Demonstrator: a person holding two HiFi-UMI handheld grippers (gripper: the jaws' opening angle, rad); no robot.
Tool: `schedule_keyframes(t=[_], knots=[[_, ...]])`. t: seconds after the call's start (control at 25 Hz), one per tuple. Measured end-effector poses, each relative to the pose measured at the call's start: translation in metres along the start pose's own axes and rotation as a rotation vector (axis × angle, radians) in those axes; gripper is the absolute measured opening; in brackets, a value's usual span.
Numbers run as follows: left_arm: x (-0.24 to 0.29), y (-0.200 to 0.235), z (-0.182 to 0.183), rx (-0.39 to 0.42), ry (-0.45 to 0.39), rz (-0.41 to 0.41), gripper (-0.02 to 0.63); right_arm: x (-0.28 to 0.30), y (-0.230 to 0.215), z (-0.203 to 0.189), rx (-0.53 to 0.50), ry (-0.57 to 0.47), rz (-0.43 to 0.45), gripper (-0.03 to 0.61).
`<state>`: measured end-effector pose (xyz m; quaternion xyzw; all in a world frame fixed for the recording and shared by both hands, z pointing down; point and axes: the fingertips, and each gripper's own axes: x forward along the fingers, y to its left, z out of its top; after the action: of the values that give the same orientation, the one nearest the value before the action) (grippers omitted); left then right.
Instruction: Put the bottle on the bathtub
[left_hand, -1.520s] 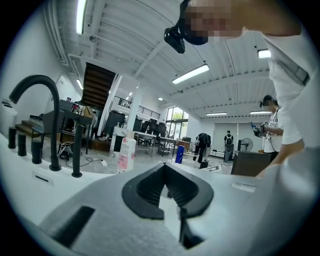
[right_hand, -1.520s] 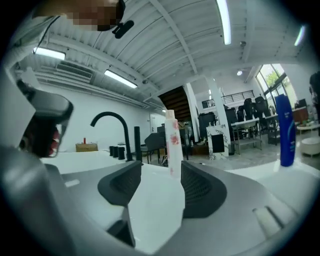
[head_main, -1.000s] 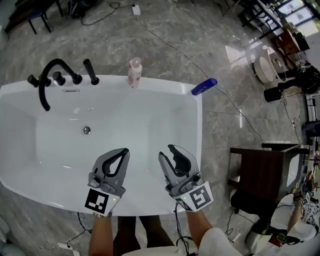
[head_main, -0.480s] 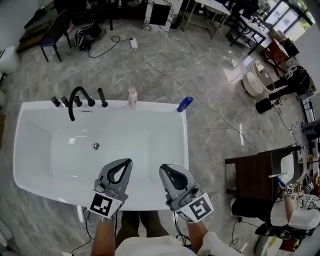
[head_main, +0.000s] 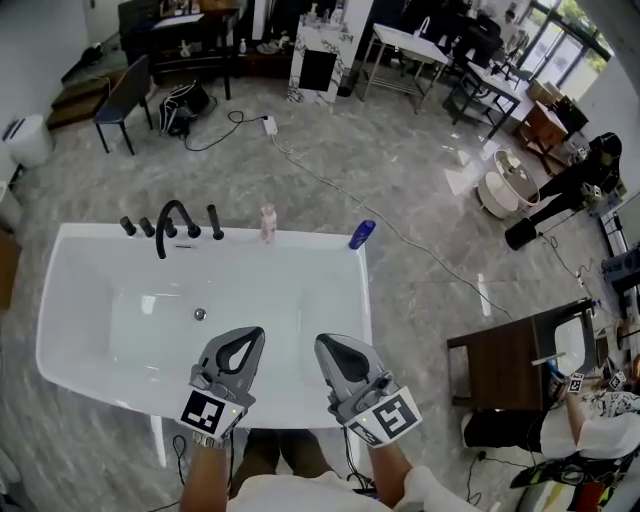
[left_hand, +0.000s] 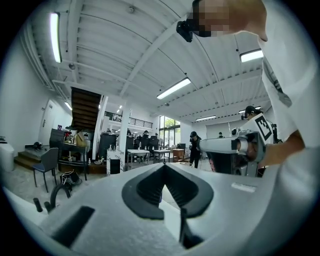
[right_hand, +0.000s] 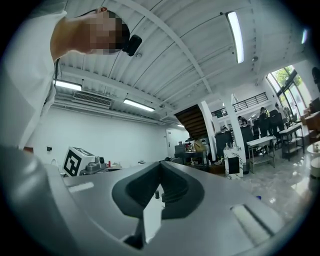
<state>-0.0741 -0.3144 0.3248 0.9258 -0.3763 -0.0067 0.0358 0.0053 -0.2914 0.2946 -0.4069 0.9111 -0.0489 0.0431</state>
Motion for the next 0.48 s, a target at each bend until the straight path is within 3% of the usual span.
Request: schedule_keyframes(t=[0.48], knots=[[0.002, -0.01, 0.009, 0.054, 0.014, -0.002, 0.0, 0.002, 0.004, 0.01, -0.064, 0.001, 0.032, -0.003]])
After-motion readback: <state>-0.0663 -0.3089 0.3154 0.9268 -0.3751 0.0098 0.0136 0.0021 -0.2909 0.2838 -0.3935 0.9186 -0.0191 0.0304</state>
